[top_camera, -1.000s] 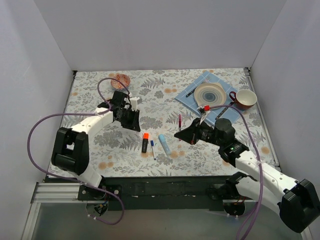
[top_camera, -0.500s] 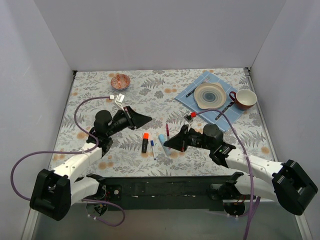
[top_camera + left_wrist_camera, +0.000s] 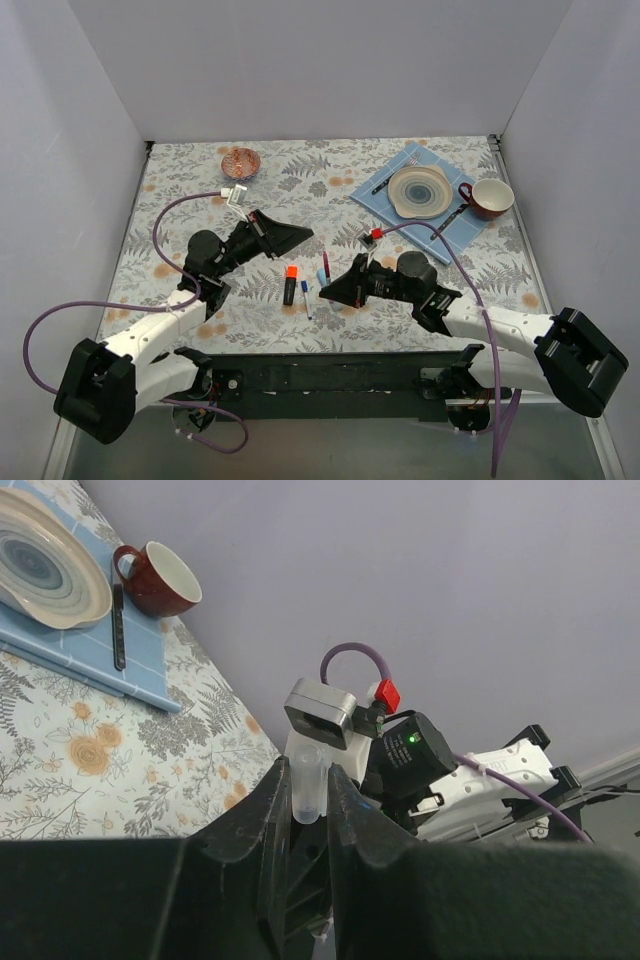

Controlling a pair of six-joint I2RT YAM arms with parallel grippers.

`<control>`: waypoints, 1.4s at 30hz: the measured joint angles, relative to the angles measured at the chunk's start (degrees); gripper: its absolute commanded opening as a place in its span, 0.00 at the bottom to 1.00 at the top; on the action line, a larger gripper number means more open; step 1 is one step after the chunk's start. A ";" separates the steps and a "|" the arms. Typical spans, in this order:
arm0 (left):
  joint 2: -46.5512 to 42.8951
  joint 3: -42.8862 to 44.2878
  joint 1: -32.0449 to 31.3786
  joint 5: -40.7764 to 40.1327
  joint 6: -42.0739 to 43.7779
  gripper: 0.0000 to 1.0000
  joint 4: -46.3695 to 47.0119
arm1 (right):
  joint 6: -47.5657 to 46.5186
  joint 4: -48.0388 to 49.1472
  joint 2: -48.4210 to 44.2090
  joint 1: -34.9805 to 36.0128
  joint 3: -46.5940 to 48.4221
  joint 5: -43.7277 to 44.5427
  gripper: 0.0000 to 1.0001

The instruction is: Insert the pens into the pen caps

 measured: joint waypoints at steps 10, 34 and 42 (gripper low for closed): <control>0.42 -0.04 -2.12 -0.11 0.22 0.00 -0.72 | -0.07 0.04 -0.17 1.20 0.42 0.02 0.01; 2.08 0.92 -4.26 -1.81 1.70 0.00 -3.85 | -0.61 -1.38 -2.69 1.77 0.42 1.62 0.01; 3.06 0.90 -4.76 -2.27 1.68 0.00 -3.52 | -0.04 -0.37 -2.14 3.21 0.42 1.40 0.01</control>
